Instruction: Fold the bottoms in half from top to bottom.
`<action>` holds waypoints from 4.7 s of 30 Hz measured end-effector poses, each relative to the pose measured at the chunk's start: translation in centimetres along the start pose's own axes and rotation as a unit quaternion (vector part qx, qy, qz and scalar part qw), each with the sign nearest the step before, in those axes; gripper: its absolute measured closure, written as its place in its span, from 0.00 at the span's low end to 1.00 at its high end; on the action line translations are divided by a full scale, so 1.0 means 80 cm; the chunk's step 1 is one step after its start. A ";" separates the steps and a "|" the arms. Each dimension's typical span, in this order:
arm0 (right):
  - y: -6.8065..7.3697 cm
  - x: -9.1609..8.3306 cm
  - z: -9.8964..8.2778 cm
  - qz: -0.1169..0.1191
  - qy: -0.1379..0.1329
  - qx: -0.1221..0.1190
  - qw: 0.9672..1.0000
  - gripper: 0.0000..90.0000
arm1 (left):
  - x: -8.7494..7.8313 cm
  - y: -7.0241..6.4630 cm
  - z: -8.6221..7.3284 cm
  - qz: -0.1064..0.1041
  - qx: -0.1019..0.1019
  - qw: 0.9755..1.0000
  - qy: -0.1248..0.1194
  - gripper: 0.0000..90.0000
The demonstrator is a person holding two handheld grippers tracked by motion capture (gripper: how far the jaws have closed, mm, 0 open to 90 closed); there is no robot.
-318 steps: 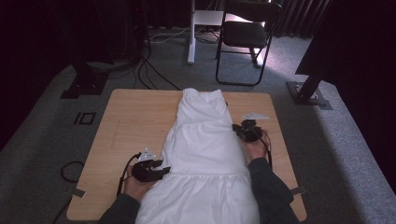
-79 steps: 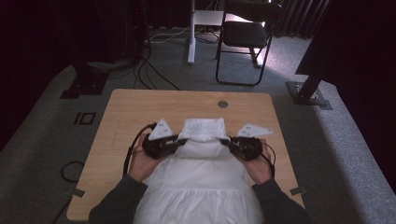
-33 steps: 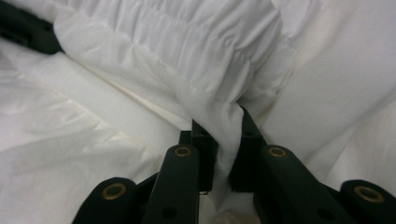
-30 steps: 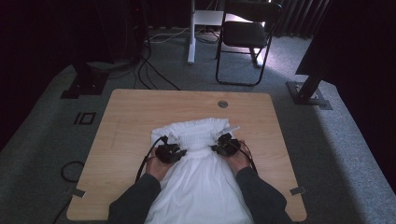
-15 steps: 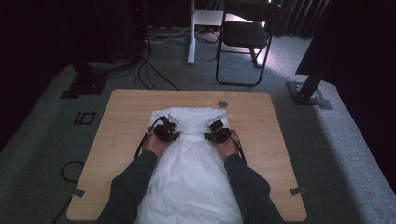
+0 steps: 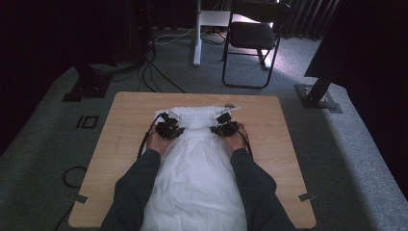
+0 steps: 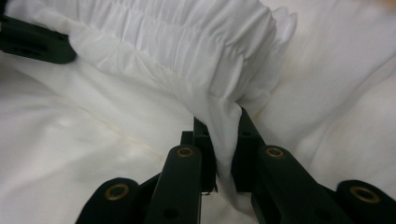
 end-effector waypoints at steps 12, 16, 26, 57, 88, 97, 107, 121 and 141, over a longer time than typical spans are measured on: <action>0.043 -0.180 0.059 -0.011 -0.160 -0.083 0.983 0.93 | -0.173 -0.035 0.060 -0.004 0.039 0.989 -0.145 0.90; 0.061 -0.212 0.052 -0.016 -0.176 -0.110 0.978 0.93 | -0.204 -0.053 0.053 -0.001 0.061 0.986 -0.156 0.90; 0.102 -0.203 -0.053 0.006 -0.137 -0.150 0.979 0.93 | -0.186 -0.118 -0.036 -0.030 0.104 0.989 -0.104 0.89; 0.077 -0.022 -0.138 0.011 0.033 -0.111 0.993 0.92 | -0.008 -0.075 -0.098 -0.030 0.074 0.995 0.062 0.88; 0.049 -0.166 0.009 -0.041 -0.137 -0.103 0.984 0.93 | -0.159 -0.066 0.027 0.022 0.062 0.991 -0.121 0.91; 0.090 -0.150 -0.073 -0.013 -0.101 -0.139 0.985 0.93 | -0.137 -0.104 -0.060 -0.018 0.081 0.994 -0.068 0.90; 0.087 -0.035 -0.161 0.022 0.023 -0.103 0.994 0.79 | -0.037 -0.109 -0.136 -0.083 0.019 0.995 0.042 0.73; 0.044 -0.103 -0.098 0.021 -0.062 -0.048 0.997 0.87 | -0.083 -0.047 -0.080 -0.052 -0.050 0.997 -0.028 0.95; 0.053 -0.076 -0.107 0.072 -0.047 -0.039 0.995 0.79 | -0.041 -0.122 -0.115 -0.115 0.029 0.993 0.000 0.86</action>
Point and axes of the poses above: each handheld gripper's, and its own axes: x roughly forward along the jaws, z roughly out of its top, y roughly to its left, the point moved 9 cm from there along x, roughly forward along the jaws, and after that the axes turned 12 degrees about y, right-handed, at the moved point
